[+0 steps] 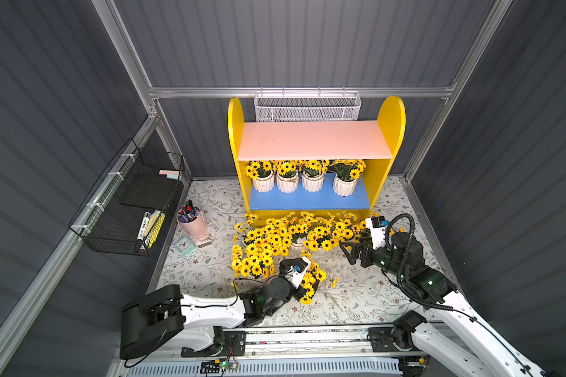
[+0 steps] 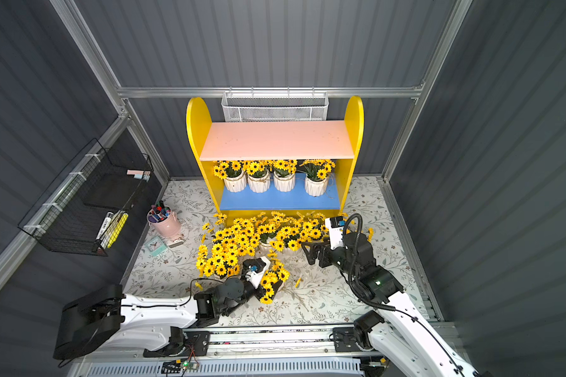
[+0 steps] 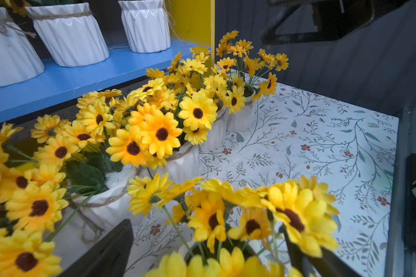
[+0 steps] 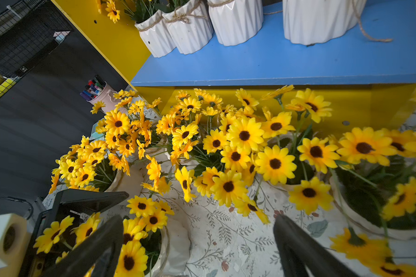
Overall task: Take the sunflower pots off the shelves
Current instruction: Place the sunflower pot at the center of the board.
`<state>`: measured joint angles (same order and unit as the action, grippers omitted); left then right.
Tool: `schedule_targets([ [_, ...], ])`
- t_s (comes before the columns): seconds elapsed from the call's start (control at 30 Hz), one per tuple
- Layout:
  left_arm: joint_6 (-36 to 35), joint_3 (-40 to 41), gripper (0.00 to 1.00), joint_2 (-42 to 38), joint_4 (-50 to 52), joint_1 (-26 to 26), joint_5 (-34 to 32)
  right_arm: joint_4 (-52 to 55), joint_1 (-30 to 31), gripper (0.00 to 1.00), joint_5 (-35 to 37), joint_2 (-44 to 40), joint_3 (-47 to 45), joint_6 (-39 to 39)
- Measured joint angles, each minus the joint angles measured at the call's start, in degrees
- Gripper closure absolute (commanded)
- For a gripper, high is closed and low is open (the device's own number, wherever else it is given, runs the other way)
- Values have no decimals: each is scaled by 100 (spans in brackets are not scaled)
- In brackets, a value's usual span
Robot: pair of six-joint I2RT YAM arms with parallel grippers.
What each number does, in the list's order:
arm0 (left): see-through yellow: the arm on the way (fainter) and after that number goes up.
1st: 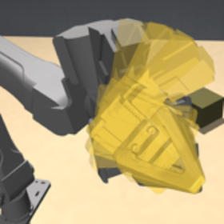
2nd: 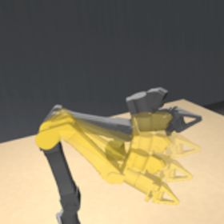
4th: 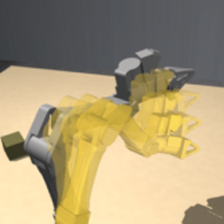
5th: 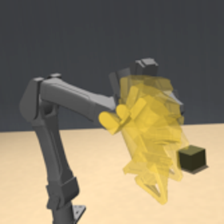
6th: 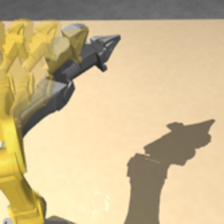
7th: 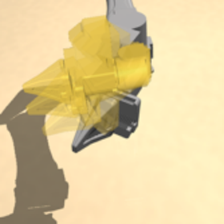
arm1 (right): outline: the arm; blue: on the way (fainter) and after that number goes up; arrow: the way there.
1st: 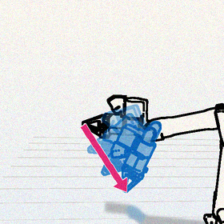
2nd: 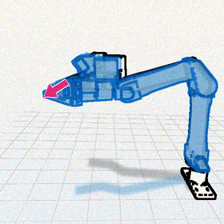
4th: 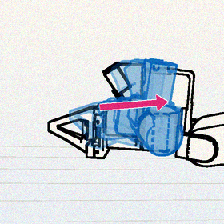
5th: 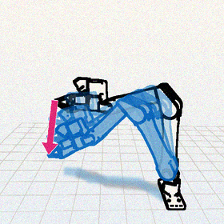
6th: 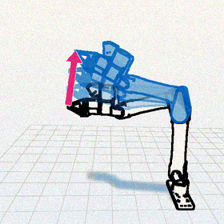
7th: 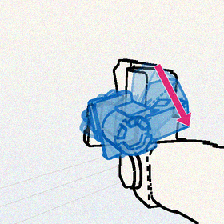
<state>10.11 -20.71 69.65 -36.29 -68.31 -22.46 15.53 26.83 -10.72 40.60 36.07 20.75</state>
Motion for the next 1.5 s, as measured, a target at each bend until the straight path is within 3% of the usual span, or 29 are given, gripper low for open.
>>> schedule_targets([
  [0.2,-31,-221,1,-680,1445,0,411,136,0,1,0,-26,48,0],
  [0.33,-142,-640,1,-719,2061,0,643,212,4,1,-2,-15,79,-2],
  [0.5,-170,-763,1,-341,2135,-2,752,243,4,1,-17,-2,114,-2],
  [0.83,-17,-146,0,-136,1534,-2,732,251,4,1,-92,-48,101,0],
  [1.27,-149,-118,1,-977,2597,-2,1469,177,4,1,-166,184,24,4],
  [1.5,-107,138,1,-1102,2522,0,1609,175,7,1,-219,376,35,-2],
])
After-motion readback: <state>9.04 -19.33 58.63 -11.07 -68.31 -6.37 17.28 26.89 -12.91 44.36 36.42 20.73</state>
